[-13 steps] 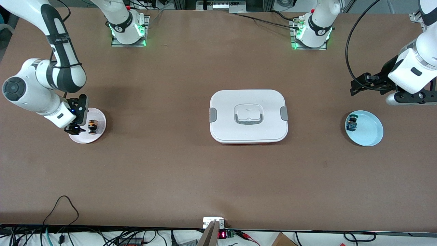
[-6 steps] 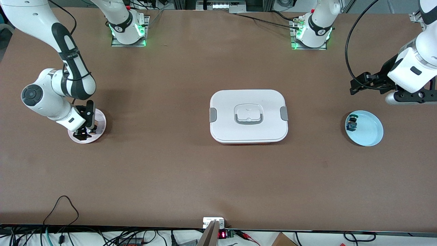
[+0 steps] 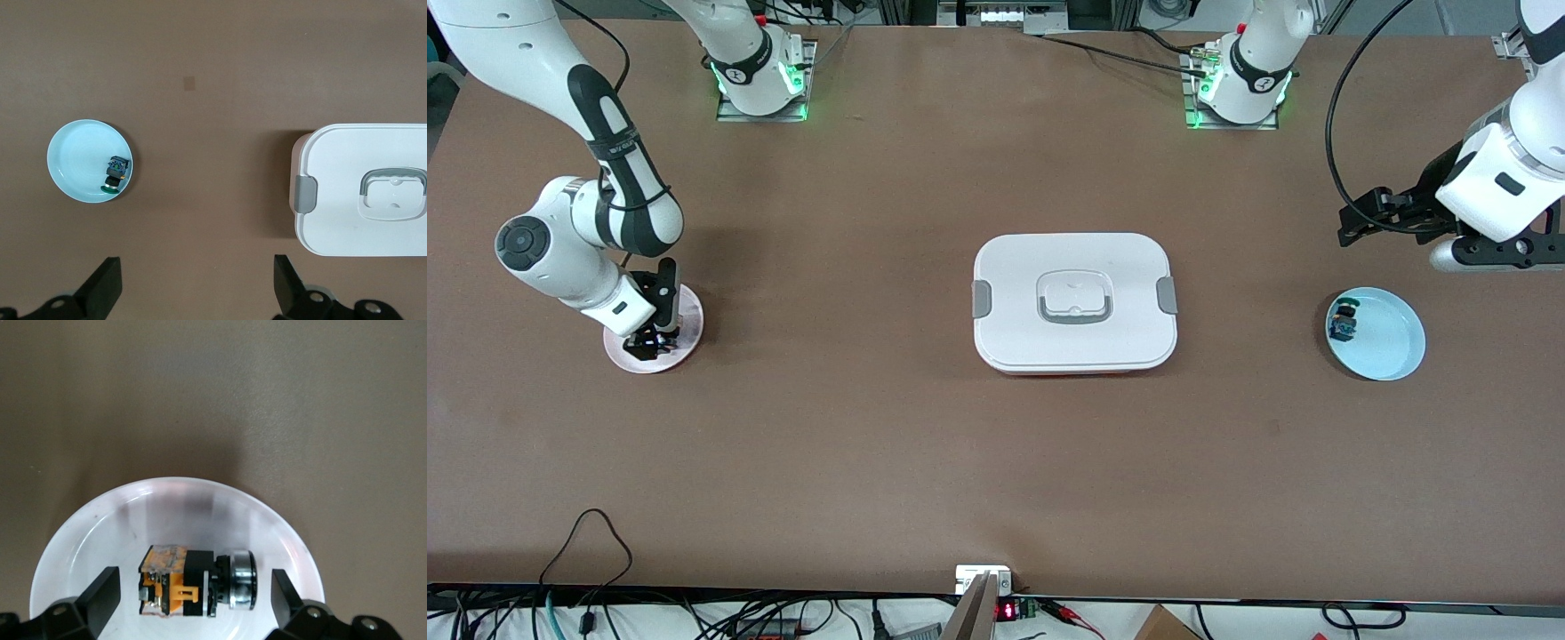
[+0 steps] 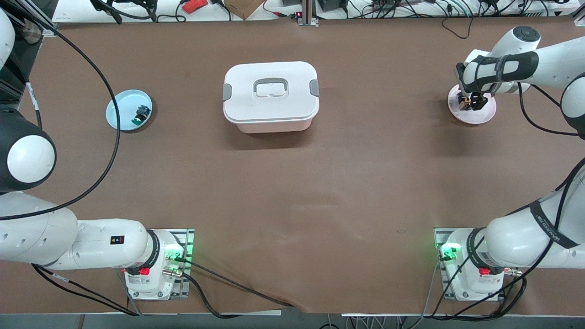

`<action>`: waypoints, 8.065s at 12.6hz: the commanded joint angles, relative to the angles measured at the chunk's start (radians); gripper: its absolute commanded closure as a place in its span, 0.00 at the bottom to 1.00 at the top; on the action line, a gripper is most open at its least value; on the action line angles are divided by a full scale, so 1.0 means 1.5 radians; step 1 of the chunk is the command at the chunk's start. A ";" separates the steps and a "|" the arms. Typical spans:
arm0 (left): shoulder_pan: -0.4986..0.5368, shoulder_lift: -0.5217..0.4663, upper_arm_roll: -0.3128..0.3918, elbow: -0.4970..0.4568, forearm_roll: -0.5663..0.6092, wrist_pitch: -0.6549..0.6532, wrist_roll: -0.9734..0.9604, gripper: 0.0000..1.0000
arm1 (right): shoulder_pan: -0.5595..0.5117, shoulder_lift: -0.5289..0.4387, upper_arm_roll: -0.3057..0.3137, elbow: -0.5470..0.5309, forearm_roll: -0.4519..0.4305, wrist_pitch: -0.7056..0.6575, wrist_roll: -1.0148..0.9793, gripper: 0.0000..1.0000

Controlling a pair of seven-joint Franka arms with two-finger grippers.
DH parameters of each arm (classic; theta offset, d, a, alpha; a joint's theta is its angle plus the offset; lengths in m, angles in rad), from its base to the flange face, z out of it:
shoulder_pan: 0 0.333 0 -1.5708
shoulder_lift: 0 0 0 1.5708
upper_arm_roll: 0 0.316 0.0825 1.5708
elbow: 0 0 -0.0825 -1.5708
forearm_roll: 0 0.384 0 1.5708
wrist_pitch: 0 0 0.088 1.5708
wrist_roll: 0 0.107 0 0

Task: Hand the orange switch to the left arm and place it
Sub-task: 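Close the right gripper on the orange switch and lift it, then carry the switch over the box while the left gripper reaches toward it, then grasp the orange switch with the left gripper from the right gripper, then carry the switch to the blue plate while the right gripper withdraws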

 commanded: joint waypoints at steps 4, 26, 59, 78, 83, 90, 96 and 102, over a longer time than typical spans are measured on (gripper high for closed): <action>0.001 -0.006 0.000 0.006 0.006 -0.012 0.015 0.00 | -0.012 0.004 0.008 -0.019 -0.002 0.036 -0.015 0.00; 0.002 -0.003 0.007 0.007 0.013 -0.038 0.013 0.00 | -0.014 -0.144 0.266 0.176 0.303 -0.438 0.172 0.99; 0.052 0.058 -0.132 -0.268 -0.982 0.090 0.320 0.04 | 0.211 0.000 0.460 0.341 1.401 -0.149 -0.210 0.98; 0.060 0.043 -0.154 -0.267 -0.980 0.058 0.286 0.70 | 0.206 -0.002 0.448 0.346 1.405 -0.145 -0.163 0.00; 0.082 0.052 -0.148 -0.206 -0.840 0.058 0.286 0.70 | 0.147 -0.055 0.359 0.322 1.185 -0.289 -0.030 0.00; 0.101 0.069 -0.148 -0.142 -0.556 0.056 0.294 0.72 | 0.154 -0.171 0.097 0.328 0.776 -0.574 0.263 0.00; 0.093 0.148 -0.150 -0.071 -0.170 0.033 0.347 0.72 | 0.176 -0.225 -0.024 0.360 0.365 -0.740 0.523 0.00; 0.102 0.176 -0.148 -0.075 0.158 0.042 0.509 0.71 | 0.200 -0.227 0.008 0.408 0.048 -0.812 0.862 0.00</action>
